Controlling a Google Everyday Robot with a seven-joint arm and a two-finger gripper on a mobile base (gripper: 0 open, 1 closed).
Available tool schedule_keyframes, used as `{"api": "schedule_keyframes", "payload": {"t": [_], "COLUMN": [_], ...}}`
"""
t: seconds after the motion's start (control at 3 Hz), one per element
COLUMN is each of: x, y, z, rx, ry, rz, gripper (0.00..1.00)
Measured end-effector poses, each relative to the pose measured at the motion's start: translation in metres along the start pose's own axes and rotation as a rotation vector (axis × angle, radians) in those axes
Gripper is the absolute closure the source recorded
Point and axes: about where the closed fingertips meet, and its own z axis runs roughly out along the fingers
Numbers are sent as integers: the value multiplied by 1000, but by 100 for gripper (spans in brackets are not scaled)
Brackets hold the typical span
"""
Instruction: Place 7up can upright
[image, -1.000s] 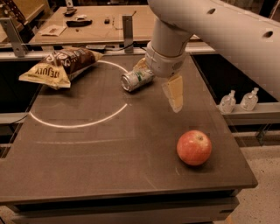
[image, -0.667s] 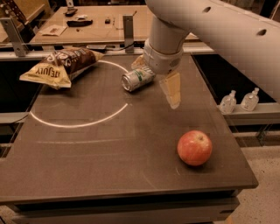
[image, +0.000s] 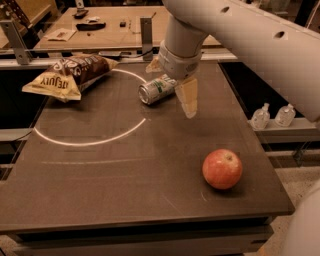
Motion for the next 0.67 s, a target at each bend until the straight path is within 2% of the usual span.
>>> {"api": "schedule_keyframes", "payload": {"t": [0.33, 0.67], "x": [-4, -8], "y": [-13, -20], "z": [12, 28], "rx": [-13, -59], "ry": [-25, -36], "rz": [-3, -14], "gripper": [0, 0]}}
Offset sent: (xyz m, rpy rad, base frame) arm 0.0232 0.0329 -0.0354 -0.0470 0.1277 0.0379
